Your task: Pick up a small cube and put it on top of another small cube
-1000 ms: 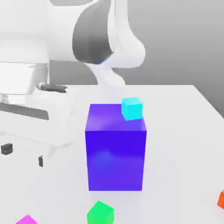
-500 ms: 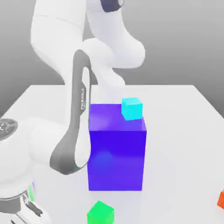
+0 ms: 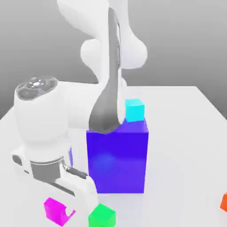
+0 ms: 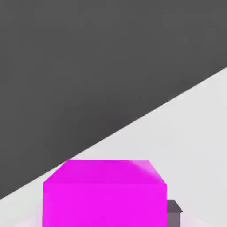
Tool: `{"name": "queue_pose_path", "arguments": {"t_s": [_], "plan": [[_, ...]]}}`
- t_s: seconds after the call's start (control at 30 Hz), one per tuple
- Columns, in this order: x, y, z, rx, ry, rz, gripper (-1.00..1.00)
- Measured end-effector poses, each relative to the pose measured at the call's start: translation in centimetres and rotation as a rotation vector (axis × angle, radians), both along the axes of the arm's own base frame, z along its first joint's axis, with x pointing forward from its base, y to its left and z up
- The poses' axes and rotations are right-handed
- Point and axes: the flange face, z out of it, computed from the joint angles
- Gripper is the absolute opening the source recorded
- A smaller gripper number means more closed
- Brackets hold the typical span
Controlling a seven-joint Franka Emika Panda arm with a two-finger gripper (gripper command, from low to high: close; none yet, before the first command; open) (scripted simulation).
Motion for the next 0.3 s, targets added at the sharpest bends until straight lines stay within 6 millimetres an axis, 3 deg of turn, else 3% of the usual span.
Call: {"name": "queue_pose_path", "arguments": {"t_s": [0.07, 0.17, 0.2, 0.3], "plan": [[-0.9, 2.3, -0.6, -0.008, 0.0, 0.042, -1.0], [-1.1, 3.0, -4.2, -0.011, 0.0, 0.055, -1.0], [-1.2, 3.0, -5.2, -0.011, 0.0, 0.056, 1.0], [-1.2, 3.0, -5.2, -0.011, 0.0, 0.056, 1.0]]}}
